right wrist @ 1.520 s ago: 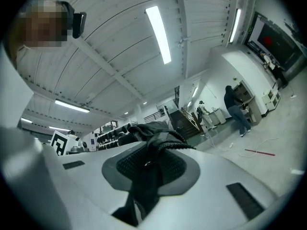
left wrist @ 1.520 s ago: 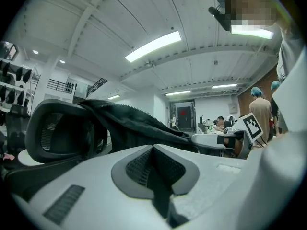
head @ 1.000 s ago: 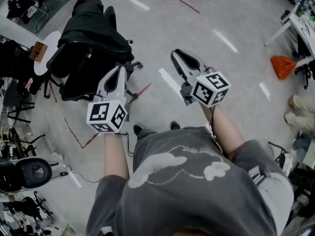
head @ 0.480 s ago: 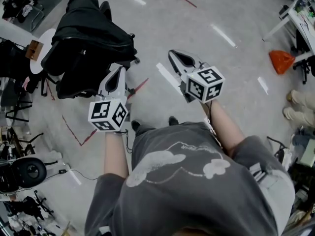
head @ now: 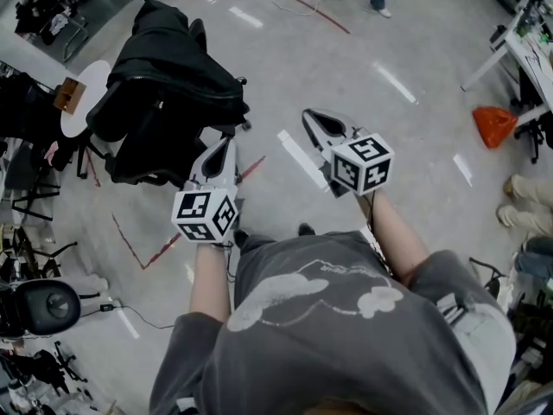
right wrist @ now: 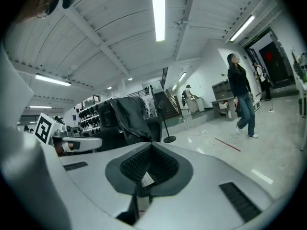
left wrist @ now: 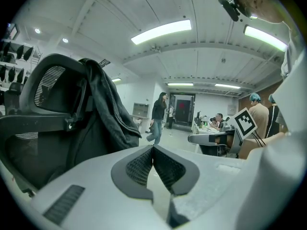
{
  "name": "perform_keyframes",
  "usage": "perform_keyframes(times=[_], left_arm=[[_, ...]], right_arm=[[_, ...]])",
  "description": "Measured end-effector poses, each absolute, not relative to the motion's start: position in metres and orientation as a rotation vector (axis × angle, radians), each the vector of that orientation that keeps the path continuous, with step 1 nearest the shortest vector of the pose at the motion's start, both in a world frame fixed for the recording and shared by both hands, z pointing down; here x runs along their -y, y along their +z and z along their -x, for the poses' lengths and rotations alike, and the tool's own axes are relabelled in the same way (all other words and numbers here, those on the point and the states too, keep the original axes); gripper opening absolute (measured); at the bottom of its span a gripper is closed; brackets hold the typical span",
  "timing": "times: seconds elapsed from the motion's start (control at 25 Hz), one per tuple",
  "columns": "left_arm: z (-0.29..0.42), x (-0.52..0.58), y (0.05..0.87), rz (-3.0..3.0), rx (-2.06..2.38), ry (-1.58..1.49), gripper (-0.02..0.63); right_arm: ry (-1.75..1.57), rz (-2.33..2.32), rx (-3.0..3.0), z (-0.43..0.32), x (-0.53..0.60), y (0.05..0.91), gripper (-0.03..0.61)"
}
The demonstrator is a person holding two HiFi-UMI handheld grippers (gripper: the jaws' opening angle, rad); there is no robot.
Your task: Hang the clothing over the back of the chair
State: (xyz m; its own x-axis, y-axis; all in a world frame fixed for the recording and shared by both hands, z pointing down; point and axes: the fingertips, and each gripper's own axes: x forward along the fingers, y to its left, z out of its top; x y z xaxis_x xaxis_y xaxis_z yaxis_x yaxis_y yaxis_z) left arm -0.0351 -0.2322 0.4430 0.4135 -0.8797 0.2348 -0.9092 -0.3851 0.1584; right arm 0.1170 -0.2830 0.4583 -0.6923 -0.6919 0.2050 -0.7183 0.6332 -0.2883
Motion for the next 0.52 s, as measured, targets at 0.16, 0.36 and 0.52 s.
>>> perform_keyframes(times=[0.16, 0.36, 0.52], left_arm=[[0.036, 0.231, 0.439, -2.419, 1.567, 0.152, 0.002], [0.039, 0.233, 0.429, -2.431, 1.587, 0.121, 0.002], [0.04, 0.23, 0.423, -2.44, 1.593, 0.109, 0.002]], right_arm=[[0.54, -1.191, 2.768, -0.113, 0.282, 0.456, -0.011], [0.495, -1.17, 2.78, -0.109, 0.282, 0.445, -0.011], [0.462, -1.167, 2.786, -0.106, 0.278, 0.438, -0.012]])
